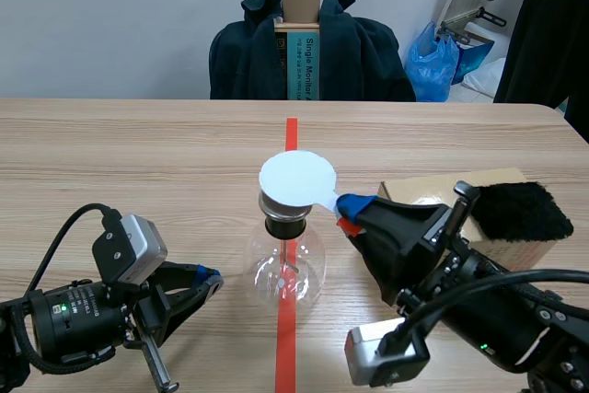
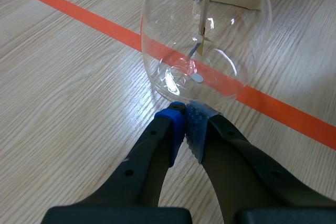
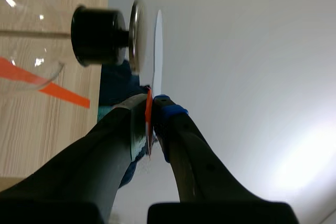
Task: Do the electroscope experiment.
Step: 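Move the plate toward and away from the electroscope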
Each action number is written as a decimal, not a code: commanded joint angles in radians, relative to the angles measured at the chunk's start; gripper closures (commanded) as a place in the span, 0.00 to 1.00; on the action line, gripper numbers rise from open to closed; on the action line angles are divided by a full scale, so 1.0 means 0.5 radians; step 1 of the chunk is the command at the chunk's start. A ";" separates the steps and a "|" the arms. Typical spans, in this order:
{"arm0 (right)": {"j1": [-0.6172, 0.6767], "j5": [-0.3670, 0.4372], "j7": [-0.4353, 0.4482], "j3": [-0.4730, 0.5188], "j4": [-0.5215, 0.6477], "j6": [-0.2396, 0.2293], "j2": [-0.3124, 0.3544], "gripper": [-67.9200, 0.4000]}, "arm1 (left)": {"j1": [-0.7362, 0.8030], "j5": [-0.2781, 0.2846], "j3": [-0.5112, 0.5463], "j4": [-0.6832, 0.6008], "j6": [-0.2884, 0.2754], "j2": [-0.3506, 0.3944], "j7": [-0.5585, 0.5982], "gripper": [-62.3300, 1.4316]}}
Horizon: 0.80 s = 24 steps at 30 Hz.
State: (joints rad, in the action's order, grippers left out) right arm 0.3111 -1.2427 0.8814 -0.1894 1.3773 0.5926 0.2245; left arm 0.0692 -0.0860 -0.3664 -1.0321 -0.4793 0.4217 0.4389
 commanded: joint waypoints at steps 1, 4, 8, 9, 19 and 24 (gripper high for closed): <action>-0.018 0.014 0.037 0.024 0.031 0.029 0.011 0.98 | -0.005 0.021 0.004 -0.049 -0.003 0.011 0.028 0.93; -0.018 0.014 0.093 0.024 0.031 0.029 0.011 0.98 | -0.005 0.021 0.004 -0.049 -0.003 0.011 0.028 0.93; -0.018 0.014 0.138 0.024 0.031 0.029 0.011 0.98 | -0.005 0.021 0.004 -0.049 -0.003 0.011 0.028 0.93; -0.018 0.014 0.143 0.023 0.031 0.029 0.010 0.98 | -0.005 0.021 0.004 -0.049 -0.003 0.011 0.028 0.93; -0.018 0.015 0.137 0.024 0.031 0.029 0.010 0.98 | -0.005 0.021 0.004 -0.049 -0.003 0.011 0.028 0.93; -0.018 0.016 0.009 0.024 0.031 0.029 0.010 0.98 | -0.005 0.021 0.004 -0.049 -0.003 0.011 0.028 0.93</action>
State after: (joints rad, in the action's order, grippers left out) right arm 0.3111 -1.2430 0.8936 -0.1894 1.3773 0.5922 0.2241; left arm 0.0692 -0.0860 -0.3664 -1.0321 -0.4793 0.4217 0.4389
